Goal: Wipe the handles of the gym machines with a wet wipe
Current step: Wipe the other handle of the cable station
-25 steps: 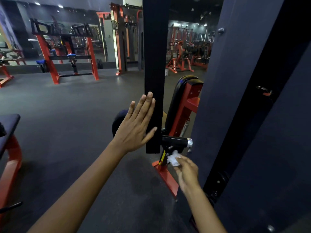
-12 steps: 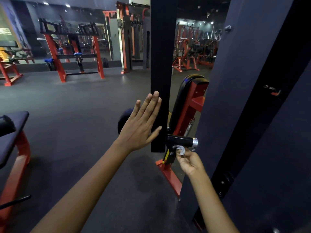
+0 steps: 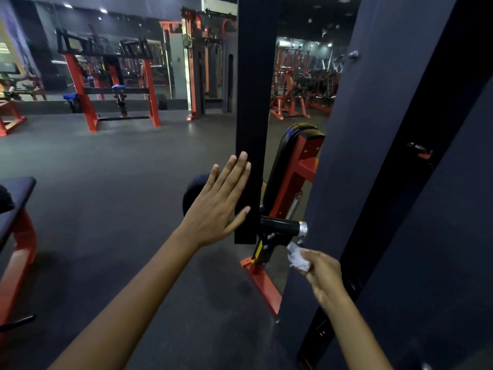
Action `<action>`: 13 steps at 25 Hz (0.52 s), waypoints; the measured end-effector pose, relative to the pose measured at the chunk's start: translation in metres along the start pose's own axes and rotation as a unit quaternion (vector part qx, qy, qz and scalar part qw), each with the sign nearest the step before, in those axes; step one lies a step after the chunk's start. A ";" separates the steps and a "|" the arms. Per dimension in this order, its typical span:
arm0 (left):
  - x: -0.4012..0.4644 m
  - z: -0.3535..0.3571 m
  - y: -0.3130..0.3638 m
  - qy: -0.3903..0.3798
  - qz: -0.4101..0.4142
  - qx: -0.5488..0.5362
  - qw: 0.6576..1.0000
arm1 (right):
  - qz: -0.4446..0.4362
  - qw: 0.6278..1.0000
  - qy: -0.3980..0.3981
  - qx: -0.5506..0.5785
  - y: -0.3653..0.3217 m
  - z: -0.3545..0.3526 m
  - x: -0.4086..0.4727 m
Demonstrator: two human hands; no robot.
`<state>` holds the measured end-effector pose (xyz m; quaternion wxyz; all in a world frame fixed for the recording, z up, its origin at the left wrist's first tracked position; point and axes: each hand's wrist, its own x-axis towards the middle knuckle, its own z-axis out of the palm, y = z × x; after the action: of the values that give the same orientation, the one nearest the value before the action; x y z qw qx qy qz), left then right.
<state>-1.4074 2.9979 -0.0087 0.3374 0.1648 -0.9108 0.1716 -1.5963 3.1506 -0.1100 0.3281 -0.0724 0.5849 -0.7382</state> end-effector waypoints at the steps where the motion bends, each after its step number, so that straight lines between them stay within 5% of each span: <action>1: -0.004 -0.002 0.001 -0.001 0.003 -0.013 1.000 | -0.026 0.998 -0.002 -0.065 0.005 0.002 -0.006; 6: -0.030 -0.021 -0.001 0.023 -0.014 -0.067 0.997 | -0.218 0.935 -0.115 -0.254 0.015 0.047 -0.046; 13: -0.098 -0.047 -0.044 0.051 -0.236 -0.165 0.956 | -0.403 0.822 -0.251 -0.315 0.004 0.135 -0.079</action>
<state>-1.2919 2.9969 -0.0320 0.4368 0.3082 -0.8432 -0.0576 -1.4675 3.0845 -0.0501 0.0959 -0.5839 0.6017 -0.5366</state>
